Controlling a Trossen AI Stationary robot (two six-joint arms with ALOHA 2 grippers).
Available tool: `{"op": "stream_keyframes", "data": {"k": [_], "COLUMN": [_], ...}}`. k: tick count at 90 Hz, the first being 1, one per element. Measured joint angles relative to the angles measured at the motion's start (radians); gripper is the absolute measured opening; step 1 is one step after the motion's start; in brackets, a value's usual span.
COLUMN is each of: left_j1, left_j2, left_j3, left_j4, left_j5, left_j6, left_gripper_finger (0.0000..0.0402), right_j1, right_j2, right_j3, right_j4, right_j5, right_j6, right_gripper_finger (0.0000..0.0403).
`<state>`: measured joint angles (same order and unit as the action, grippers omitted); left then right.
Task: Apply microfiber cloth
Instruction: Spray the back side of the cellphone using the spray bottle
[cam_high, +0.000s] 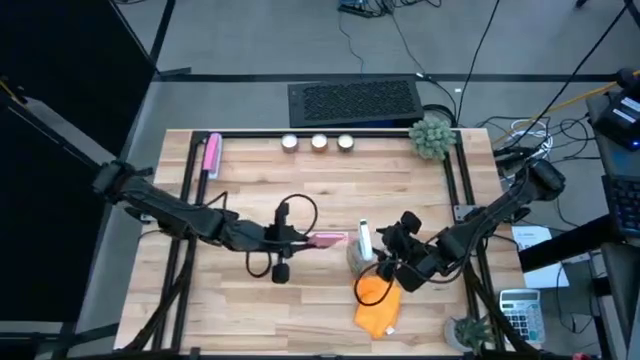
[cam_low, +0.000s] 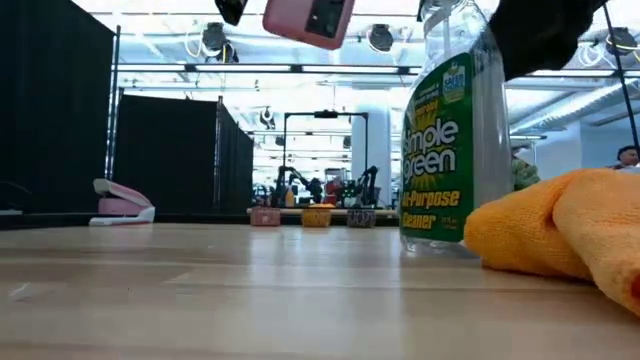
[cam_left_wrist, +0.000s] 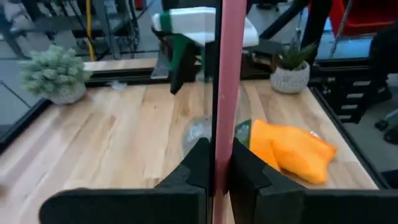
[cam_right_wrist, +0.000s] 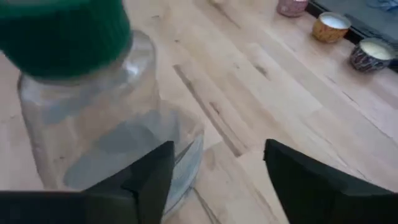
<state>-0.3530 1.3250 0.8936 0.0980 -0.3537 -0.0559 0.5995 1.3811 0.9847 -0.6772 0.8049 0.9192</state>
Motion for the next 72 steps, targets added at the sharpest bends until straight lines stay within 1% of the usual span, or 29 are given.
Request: {"op": "stream_keyframes", "data": {"k": [10,18,23,28,36,43,47,52,62,72], "left_j1": [-0.004,-0.01,-0.01,-0.01,-0.01,-0.01,-0.01,-0.01,-0.01,-0.014], "left_j2": [-0.011,-0.011,-0.011,-0.011,-0.011,-0.011,-0.011,-0.011,-0.011,-0.011], "left_j3": [0.0,0.0,0.0,0.0,0.0,0.0,0.0,0.0,0.0,0.0], "left_j4": [-0.013,-0.024,-0.036,-0.036,-0.035,-0.035,-0.035,-0.037,-0.053,-0.069], "left_j5": [-0.016,-0.019,-0.022,-0.022,-0.022,-0.022,-0.022,-0.022,-0.022,-0.022], "left_j6": [0.011,0.011,0.011,0.011,0.011,0.013,0.018,0.018,0.018,0.025], "left_gripper_finger": [0.0009,0.0009,0.0009,0.0009,0.0009,0.0009,0.0009,0.0009,0.0009,0.0009], "right_j1": [0.001,0.01,0.017,0.019,0.018,0.034,0.059,0.098,0.154,0.259], "right_j2": [0.0,0.0,0.0,0.0,0.0,0.0,0.0,-0.001,-0.045,-0.134], "right_j3": [0.056,0.105,0.14,0.172,0.212,0.234,0.237,0.237,0.221,0.127], "right_j4": [-0.102,-0.194,-0.224,-0.251,-0.245,-0.246,-0.225,-0.212,-0.287,-0.308], "right_j5": [-0.001,-0.003,-0.039,-0.106,-0.246,-0.274,-0.262,-0.198,-0.079,0.105], "right_j6": [0.041,0.044,0.014,-0.016,-0.012,0.002,-0.033,-0.041,0.088,0.236], "right_gripper_finger": [0.0321,0.0369,0.039,0.0393,0.0376,0.0366,0.0363,0.0362,0.0362,0.0362]}}
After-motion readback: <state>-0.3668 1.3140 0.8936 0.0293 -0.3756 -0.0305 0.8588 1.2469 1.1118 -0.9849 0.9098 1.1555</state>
